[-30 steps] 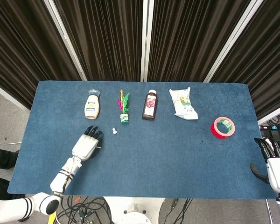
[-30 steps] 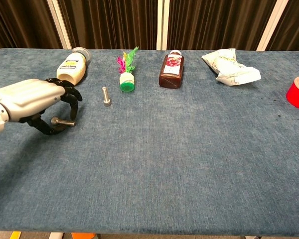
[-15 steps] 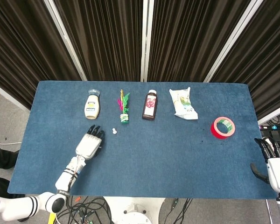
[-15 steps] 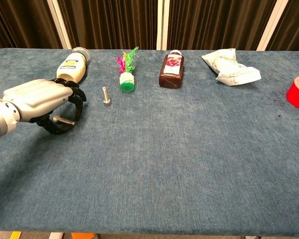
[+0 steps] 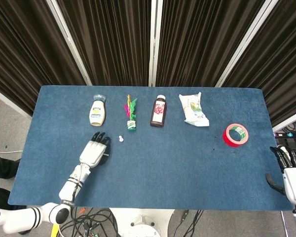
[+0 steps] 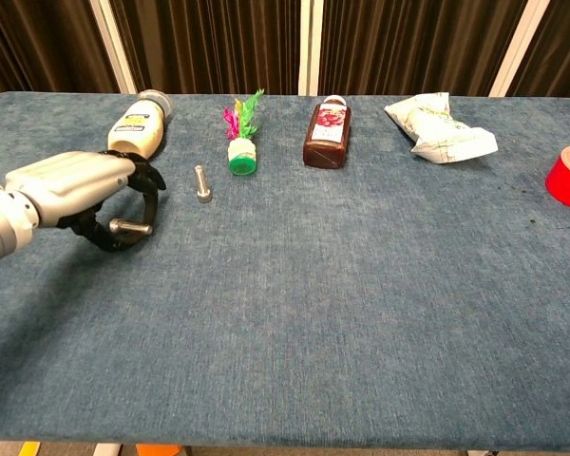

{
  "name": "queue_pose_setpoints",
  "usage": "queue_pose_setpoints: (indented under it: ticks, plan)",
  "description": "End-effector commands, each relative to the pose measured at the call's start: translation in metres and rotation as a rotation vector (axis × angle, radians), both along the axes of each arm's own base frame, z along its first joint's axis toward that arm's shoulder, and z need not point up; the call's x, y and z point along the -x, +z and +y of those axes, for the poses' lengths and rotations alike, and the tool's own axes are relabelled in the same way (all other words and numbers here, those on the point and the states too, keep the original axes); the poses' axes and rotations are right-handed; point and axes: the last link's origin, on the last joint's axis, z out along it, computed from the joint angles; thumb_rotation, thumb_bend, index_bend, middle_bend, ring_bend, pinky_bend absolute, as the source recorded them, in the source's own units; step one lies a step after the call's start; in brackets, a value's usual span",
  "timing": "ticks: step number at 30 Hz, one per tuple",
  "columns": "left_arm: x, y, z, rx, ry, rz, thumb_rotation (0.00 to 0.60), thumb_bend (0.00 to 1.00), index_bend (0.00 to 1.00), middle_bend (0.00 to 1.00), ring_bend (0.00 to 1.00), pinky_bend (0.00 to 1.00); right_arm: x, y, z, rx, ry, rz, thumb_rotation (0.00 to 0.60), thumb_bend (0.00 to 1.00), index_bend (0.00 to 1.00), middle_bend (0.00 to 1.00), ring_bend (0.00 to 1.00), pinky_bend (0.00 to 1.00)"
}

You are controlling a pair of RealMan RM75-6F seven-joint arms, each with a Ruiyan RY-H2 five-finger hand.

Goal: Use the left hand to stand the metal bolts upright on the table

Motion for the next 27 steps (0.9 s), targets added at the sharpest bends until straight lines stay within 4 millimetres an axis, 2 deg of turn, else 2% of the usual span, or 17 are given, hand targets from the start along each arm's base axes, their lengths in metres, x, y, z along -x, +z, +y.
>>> queue_pose_setpoints:
  ticks: [1, 6, 10, 21, 27]
  plan:
    - [-0.002, 0.013, 0.008, -0.024, 0.058, -0.170, 0.600, 0.41, 0.52, 0.17, 0.02, 0.02, 0.000, 0.000, 0.000, 0.001, 0.001, 0.001, 0.600, 0.23, 0.11, 0.17, 0.05, 0.11]
    - [0.000, 0.024, 0.015, -0.041, 0.101, -0.293, 0.600, 0.41, 0.52, 0.17, 0.02, 0.02, -0.001, -0.002, -0.001, -0.006, 0.005, -0.001, 0.600, 0.23, 0.11, 0.17, 0.05, 0.11]
    - [0.005, 0.026, 0.017, -0.020, 0.146, -0.357, 0.600, 0.41, 0.52, 0.17, 0.02, 0.02, -0.003, -0.002, -0.003, -0.010, 0.011, 0.001, 0.600, 0.23, 0.11, 0.17, 0.05, 0.11]
    - [0.024, 0.017, 0.019, -0.008, 0.201, -0.369, 0.600, 0.41, 0.51, 0.17, 0.02, 0.02, -0.004, -0.002, -0.003, -0.009, 0.010, 0.004, 0.600, 0.23, 0.11, 0.17, 0.05, 0.11]
    - [0.031, 0.017, 0.019, -0.016, 0.202, -0.366, 0.600, 0.41, 0.47, 0.17, 0.02, 0.02, -0.005, -0.002, -0.002, -0.009, 0.011, 0.006, 0.600, 0.23, 0.11, 0.17, 0.05, 0.11]
